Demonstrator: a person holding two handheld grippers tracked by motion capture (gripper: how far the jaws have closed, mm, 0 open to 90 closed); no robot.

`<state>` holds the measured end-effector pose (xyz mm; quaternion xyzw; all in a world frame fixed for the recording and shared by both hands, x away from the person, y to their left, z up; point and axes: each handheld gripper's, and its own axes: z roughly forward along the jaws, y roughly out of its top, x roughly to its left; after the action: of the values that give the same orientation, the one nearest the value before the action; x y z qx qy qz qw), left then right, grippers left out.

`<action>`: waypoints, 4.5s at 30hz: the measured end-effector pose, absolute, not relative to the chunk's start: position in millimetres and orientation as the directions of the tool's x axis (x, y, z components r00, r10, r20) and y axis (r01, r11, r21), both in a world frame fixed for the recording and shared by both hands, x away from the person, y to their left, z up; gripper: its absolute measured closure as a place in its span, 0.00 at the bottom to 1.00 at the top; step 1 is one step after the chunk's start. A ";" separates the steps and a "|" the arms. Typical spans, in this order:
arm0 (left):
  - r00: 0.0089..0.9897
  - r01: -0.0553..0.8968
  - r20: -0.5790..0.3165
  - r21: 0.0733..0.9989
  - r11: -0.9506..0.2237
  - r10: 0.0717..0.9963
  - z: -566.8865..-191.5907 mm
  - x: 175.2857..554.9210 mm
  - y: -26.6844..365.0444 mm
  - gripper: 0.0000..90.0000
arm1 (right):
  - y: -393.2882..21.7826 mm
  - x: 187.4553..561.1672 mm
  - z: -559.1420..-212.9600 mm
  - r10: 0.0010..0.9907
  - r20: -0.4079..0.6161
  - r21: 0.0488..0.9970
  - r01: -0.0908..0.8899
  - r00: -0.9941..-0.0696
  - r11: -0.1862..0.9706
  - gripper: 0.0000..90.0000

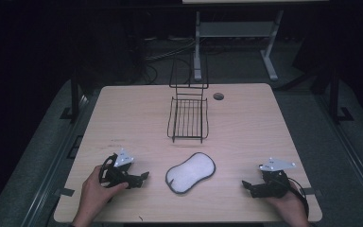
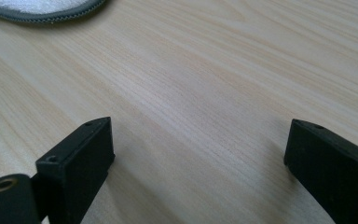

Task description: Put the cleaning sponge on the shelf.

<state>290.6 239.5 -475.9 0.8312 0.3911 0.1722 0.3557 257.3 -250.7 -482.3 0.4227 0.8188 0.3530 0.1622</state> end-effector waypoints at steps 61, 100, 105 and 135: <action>0.635 0.527 0.010 0.725 -0.443 0.773 -475.8 290.5 239.5 0.14 | -141.6 289.4 -425.9 0.601 0.130 0.756 0.472 -0.788 0.454 1.00; 0.633 0.528 0.011 0.725 -0.442 0.774 -475.8 290.2 239.1 0.14 | -123.4 316.5 -452.7 0.617 0.111 0.690 0.507 -0.779 0.516 1.00; 0.633 0.528 0.011 0.725 -0.442 0.774 -475.8 290.2 239.1 0.14 | -138.2 319.2 -452.2 0.647 0.107 0.684 0.529 -0.755 0.503 1.00; 0.632 0.529 0.010 0.725 -0.441 0.775 -475.8 290.1 239.0 0.14 | -215.0 332.4 -451.0 0.769 0.091 0.690 0.597 -0.633 0.409 1.00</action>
<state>290.1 239.0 -475.8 0.8309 0.3923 0.1733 0.3544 332.4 -215.0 -451.0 0.4111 0.8306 0.3556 0.1209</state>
